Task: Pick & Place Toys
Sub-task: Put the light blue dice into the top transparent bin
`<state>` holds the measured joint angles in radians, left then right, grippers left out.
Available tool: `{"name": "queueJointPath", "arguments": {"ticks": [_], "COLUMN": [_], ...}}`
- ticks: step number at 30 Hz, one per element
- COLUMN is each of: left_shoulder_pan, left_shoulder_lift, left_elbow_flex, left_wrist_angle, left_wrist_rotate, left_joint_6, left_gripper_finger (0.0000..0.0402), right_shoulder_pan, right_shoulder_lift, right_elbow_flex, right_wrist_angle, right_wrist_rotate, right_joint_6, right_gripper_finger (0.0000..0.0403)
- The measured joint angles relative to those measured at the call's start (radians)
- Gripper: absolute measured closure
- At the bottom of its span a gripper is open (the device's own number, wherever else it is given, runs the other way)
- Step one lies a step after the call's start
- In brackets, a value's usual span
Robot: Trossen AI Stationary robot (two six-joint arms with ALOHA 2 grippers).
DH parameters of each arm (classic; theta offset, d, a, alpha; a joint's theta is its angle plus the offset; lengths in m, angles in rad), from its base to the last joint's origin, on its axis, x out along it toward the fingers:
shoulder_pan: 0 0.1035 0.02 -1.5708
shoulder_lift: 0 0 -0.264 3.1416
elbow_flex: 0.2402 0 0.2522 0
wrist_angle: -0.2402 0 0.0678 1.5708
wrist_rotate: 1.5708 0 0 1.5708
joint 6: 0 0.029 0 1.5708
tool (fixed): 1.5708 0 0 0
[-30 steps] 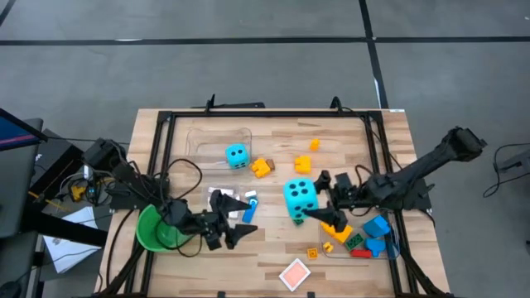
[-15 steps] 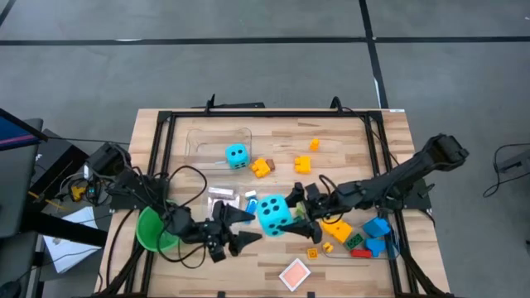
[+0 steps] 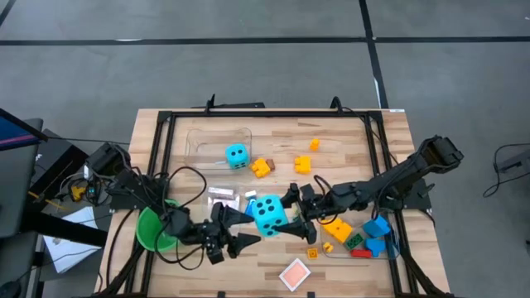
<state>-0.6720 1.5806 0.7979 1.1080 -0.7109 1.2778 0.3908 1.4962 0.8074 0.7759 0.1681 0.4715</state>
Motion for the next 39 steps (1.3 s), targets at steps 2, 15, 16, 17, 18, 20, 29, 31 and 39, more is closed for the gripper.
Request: {"name": "queueJointPath", "arguments": {"ticks": [2,15,16,17,18,20,29,31,39], "left_shoulder_pan": [0.0,0.038,0.04,0.043,0.045,0.053,0.063,0.063,0.068], "left_shoulder_lift": [0.0,-0.001,-0.001,-0.001,-0.001,-0.002,-0.002,-0.002,0.001], "left_elbow_flex": [0.0,0.0,0.0,0.0,0.0,0.0,0.0,0.0,0.0], "left_wrist_angle": [0.0,0.003,0.003,0.003,0.003,0.004,-0.001,-0.002,-0.001], "left_wrist_rotate": [0.0,0.033,0.035,0.035,0.035,0.036,0.012,-0.006,-0.012], "left_joint_6": [-0.001,-0.032,-0.032,-0.032,-0.032,-0.032,-0.019,-0.001,-0.009], "left_gripper_finger": [0.0002,0.0002,0.0002,0.0002,0.0002,0.0002,0.0002,0.0002,0.0002], "right_shoulder_pan": [-0.003,0.002,0.002,0.002,0.001,0.001,0.001,0.004,0.011], "right_shoulder_lift": [-0.002,-0.002,-0.002,-0.002,-0.003,-0.003,-0.004,-0.004,-0.001], "right_elbow_flex": [0.0,0.0,0.0,0.0,0.0,0.0,0.0,0.0,0.0], "right_wrist_angle": [0.006,0.034,0.034,0.034,0.034,0.032,0.009,0.002,0.009], "right_wrist_rotate": [-0.002,-0.002,-0.002,-0.002,-0.002,-0.001,-0.005,-0.005,-0.033], "right_joint_6": [0.0,-0.008,-0.009,-0.01,-0.011,-0.011,-0.005,0.0,-0.003], "right_gripper_finger": [0.0052,0.0052,0.0052,0.0052,0.0052,0.0051,0.0051,0.0051,0.0051]}}
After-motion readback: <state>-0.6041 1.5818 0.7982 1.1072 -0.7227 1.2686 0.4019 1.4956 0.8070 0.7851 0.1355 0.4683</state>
